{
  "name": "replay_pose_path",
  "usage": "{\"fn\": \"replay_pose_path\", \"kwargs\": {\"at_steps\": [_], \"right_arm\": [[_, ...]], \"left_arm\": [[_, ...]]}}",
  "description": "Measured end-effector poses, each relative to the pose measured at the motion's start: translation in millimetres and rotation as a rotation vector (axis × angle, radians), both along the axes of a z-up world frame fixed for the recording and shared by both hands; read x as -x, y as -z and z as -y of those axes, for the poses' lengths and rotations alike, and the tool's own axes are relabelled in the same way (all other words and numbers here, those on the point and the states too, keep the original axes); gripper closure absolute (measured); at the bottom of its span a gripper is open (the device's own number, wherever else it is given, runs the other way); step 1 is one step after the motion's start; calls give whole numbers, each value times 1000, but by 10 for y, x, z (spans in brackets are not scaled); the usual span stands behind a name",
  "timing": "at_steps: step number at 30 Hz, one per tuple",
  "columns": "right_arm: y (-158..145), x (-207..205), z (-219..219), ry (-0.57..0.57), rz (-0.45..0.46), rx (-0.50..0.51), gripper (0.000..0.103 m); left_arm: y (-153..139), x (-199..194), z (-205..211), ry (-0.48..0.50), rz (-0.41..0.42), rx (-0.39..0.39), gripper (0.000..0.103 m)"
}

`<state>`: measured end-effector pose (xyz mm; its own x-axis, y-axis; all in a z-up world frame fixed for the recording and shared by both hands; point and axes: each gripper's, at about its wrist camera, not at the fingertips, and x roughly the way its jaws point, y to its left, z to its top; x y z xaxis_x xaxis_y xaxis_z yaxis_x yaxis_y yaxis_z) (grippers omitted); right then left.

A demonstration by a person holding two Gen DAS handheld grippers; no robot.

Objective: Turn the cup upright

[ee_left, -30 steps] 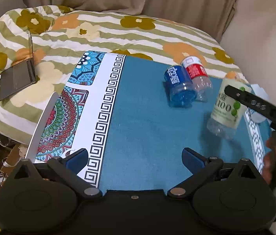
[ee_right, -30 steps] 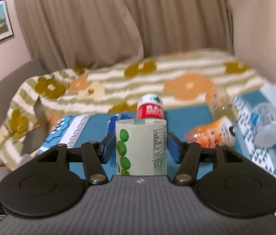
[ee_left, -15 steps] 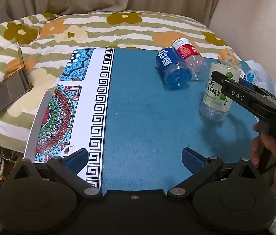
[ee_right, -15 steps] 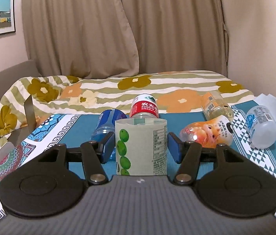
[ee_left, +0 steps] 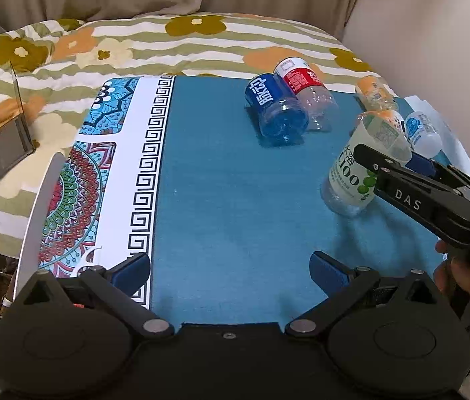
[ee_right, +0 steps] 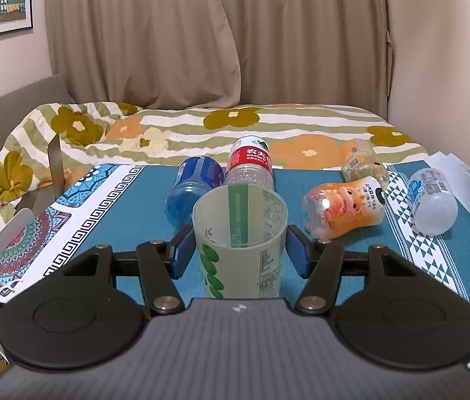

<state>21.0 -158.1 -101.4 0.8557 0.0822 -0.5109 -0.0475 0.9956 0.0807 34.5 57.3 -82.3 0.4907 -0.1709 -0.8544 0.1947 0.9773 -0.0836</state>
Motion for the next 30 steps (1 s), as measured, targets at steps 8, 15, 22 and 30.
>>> {"fn": "replay_pose_path", "kwargs": {"at_steps": [8,15,22,30], "right_arm": [[-8,-9,-8,-12,-24,-4,24],[-88,5,58,-14,-84,-26,0],[-559,218,269,7,-140,-21,0],[-1006,505,527,46,-201,34,0]], "left_arm": [[10,21,2,-13,-13,-4,0],[-91,60,38,-26,6,0,0],[-453,143,184,-11,106,9,0],[-762,263,366,-18,242,-6,0]]}}
